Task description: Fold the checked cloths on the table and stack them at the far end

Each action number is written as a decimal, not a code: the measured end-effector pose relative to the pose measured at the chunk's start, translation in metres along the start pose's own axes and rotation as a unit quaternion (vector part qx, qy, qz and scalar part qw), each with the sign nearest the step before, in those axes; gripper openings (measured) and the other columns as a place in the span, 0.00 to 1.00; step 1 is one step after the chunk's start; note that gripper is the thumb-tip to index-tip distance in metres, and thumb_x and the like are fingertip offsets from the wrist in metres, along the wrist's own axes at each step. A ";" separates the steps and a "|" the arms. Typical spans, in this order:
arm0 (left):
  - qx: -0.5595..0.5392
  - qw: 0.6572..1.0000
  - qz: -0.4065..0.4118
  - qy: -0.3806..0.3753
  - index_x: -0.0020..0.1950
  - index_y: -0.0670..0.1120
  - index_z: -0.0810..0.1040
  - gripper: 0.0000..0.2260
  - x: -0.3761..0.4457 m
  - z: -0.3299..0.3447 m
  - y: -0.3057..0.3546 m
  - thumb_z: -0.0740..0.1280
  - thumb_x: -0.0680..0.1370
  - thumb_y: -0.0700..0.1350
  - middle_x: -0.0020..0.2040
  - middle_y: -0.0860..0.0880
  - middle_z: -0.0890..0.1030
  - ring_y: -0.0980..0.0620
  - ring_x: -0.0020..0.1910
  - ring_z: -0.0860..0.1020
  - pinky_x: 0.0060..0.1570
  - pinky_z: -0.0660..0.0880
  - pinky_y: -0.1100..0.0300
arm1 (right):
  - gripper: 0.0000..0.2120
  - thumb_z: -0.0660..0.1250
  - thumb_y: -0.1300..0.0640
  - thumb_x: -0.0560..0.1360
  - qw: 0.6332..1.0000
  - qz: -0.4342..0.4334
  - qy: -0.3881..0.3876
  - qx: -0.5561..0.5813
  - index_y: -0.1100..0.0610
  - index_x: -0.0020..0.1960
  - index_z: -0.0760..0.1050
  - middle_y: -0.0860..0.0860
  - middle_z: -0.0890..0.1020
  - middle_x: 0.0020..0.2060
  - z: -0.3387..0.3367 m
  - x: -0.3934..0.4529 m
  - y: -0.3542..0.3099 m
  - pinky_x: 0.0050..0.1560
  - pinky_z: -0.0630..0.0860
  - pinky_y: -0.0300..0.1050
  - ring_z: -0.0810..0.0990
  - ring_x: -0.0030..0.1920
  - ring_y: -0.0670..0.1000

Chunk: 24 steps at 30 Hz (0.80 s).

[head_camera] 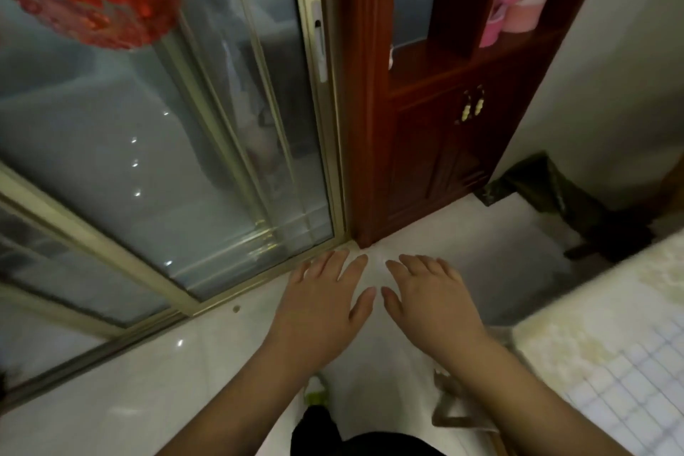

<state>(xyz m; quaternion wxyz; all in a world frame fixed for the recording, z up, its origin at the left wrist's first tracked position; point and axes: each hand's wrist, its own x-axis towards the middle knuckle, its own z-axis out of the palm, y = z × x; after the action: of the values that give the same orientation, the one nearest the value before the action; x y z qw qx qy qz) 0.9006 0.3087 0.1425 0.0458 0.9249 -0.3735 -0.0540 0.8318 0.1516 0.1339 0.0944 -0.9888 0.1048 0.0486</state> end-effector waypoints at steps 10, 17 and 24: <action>0.013 0.992 0.123 0.031 0.65 0.50 0.77 0.22 0.142 -0.021 -0.071 0.54 0.79 0.59 0.62 0.49 0.80 0.47 0.61 0.78 0.55 0.76 0.47 | 0.23 0.58 0.43 0.79 0.988 0.143 0.059 -0.031 0.52 0.70 0.72 0.51 0.76 0.67 -0.022 0.111 0.003 0.72 0.62 0.52 0.72 0.69 0.55; -0.007 0.976 0.216 0.033 0.67 0.50 0.76 0.23 0.216 -0.028 -0.056 0.53 0.79 0.59 0.63 0.48 0.79 0.46 0.63 0.77 0.57 0.76 0.46 | 0.20 0.75 0.42 0.67 0.962 0.250 0.080 -0.079 0.52 0.54 0.83 0.50 0.85 0.51 -0.024 0.130 0.034 0.54 0.79 0.53 0.84 0.52 0.54; 0.015 0.955 0.297 0.001 0.64 0.49 0.78 0.23 0.299 -0.018 0.009 0.54 0.79 0.59 0.61 0.47 0.80 0.45 0.60 0.79 0.53 0.78 0.45 | 0.19 0.75 0.41 0.66 0.930 0.341 0.111 -0.082 0.50 0.53 0.83 0.49 0.85 0.50 -0.027 0.137 0.109 0.53 0.79 0.52 0.84 0.51 0.53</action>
<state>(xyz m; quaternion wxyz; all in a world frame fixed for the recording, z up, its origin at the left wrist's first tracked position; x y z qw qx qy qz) 1.1109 0.0945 0.1421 0.0462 0.7726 -0.6324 -0.0313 0.9432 0.0143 0.1253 -0.0211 -0.8969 0.4412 -0.0236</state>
